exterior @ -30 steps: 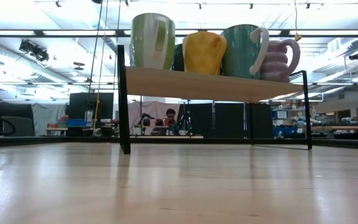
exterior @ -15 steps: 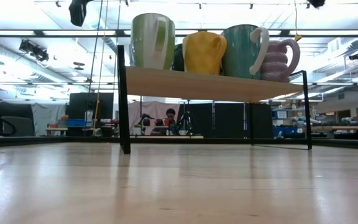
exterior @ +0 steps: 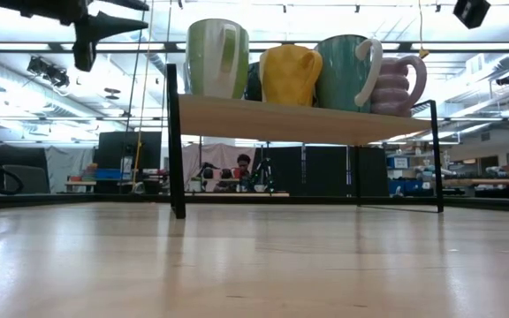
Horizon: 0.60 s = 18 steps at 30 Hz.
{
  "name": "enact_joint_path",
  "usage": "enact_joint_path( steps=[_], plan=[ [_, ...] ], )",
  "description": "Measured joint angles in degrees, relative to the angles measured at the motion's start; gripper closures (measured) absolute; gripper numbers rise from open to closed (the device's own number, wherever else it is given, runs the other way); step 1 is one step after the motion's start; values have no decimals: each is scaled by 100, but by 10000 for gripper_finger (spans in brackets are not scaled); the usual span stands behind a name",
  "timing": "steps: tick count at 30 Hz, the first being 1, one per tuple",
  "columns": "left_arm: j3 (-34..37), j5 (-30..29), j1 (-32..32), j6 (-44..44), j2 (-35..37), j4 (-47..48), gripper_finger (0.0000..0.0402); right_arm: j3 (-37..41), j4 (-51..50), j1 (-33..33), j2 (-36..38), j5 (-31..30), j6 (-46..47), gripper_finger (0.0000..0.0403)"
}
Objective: Place coffee mugs
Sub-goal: Return to Home Position
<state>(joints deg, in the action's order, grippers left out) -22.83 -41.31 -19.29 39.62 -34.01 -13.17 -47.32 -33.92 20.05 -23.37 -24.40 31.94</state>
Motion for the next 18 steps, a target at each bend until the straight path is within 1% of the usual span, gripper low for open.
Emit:
enact_joint_path(
  steps=[11,18],
  plan=[
    [459,-306,0,-232,1187,85,286,86,312,0,870,-1,-264,259],
    [849,-504,0,-226,1859,101,286,86,320,0,1224,-129,-458,259]
  ],
)
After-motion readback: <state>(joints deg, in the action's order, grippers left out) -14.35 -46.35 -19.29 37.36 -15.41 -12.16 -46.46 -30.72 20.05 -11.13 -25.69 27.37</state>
